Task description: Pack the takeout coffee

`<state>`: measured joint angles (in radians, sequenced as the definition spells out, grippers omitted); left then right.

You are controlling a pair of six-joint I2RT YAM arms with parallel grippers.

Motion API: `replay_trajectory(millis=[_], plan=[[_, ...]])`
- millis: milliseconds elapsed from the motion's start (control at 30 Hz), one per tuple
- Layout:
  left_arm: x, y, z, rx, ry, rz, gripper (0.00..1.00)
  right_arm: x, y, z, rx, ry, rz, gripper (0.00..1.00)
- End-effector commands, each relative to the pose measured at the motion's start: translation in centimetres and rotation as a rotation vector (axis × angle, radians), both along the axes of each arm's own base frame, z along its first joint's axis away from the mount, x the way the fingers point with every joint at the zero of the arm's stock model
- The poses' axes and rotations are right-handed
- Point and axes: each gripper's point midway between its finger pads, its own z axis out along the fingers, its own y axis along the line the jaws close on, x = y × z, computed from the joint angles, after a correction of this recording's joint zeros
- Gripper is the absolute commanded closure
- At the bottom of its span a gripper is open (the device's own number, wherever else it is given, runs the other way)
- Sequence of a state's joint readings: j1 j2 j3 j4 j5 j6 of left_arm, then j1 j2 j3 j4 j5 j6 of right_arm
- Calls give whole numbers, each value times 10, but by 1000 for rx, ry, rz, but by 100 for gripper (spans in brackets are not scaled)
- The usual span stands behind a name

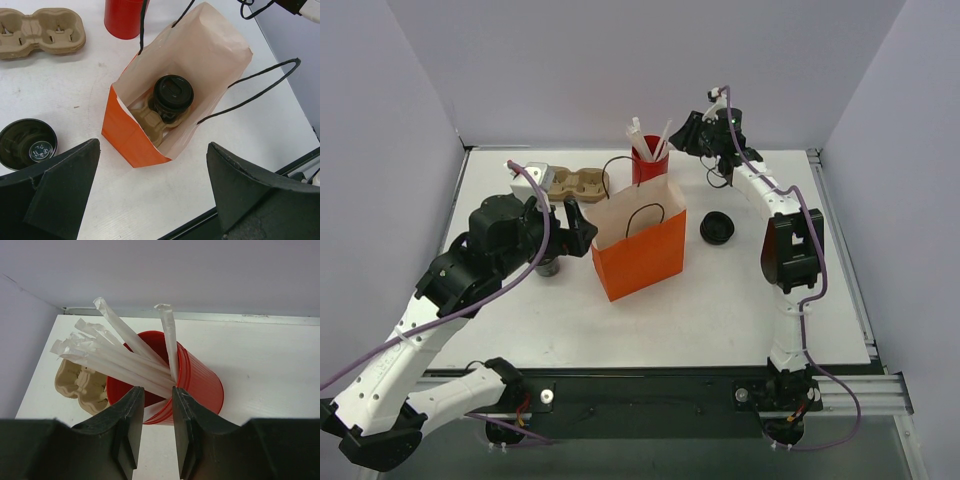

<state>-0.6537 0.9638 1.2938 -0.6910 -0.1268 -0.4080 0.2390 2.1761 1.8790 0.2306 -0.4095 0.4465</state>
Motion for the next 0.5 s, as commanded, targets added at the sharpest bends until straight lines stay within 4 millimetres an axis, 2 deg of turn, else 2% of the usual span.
replay_trajectory(millis=[0, 200, 467], plan=[[0, -2, 11, -39, -38, -6, 3, -13, 5, 63, 38, -130, 32, 71], [-2, -1, 11, -39, -38, -5, 3, -18, 8, 61, 45, -128, 38, 71], [-2, -1, 10, -39, -37, -6, 3, -15, 5, 96, 66, -189, 33, 70]])
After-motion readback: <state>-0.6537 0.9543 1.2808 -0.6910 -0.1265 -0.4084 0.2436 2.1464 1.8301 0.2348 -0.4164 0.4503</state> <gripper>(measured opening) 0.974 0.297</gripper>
